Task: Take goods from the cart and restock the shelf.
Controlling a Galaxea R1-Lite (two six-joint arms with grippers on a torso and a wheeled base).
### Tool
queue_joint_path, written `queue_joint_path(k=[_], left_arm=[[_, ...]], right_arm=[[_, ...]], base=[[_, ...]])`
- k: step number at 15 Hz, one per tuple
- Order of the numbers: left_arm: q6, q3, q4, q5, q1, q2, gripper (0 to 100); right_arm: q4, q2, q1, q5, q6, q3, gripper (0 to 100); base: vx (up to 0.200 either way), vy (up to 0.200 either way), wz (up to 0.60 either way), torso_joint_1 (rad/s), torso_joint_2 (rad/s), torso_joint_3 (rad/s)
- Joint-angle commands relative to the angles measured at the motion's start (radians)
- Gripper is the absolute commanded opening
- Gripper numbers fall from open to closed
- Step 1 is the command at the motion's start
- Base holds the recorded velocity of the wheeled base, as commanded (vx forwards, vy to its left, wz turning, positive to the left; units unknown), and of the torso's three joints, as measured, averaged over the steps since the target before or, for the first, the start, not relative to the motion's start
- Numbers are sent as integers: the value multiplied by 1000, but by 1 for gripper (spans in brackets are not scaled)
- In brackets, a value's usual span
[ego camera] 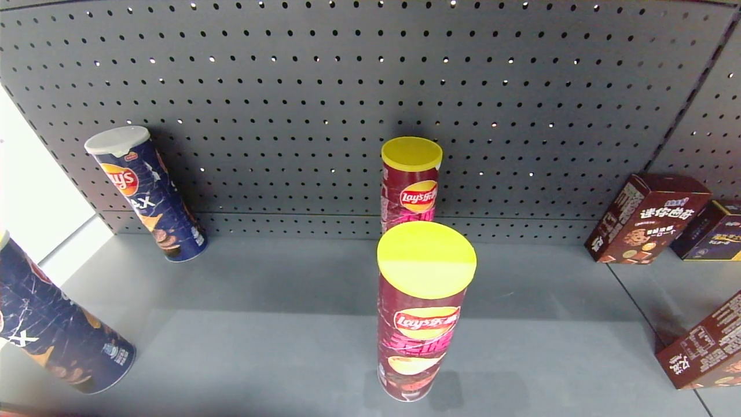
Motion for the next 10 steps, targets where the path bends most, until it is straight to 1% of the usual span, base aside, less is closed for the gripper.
queue_joint_path(k=[1, 3, 5, 9, 10], left_arm=[[1, 0, 0, 0, 0, 1, 100], [-1, 0, -1, 0, 0, 1, 100], [1, 2, -1, 0, 0, 1, 100], [1, 2, -1, 0, 0, 1, 100], [1, 2, -1, -2, 0, 1, 100]], right_arm=[[0, 2, 1, 0, 1, 0, 100], [0, 2, 1, 0, 1, 0, 100], [0, 2, -51, 1, 2, 0, 100], [4, 2, -31, 3, 5, -3, 100], [9, 53, -102, 3, 12, -3, 100]], base=[[0, 0, 0, 0, 0, 0], [0, 0, 0, 0, 0, 0], [0, 0, 0, 0, 0, 0], [0, 0, 0, 0, 0, 0], [0, 0, 0, 0, 0, 0]])
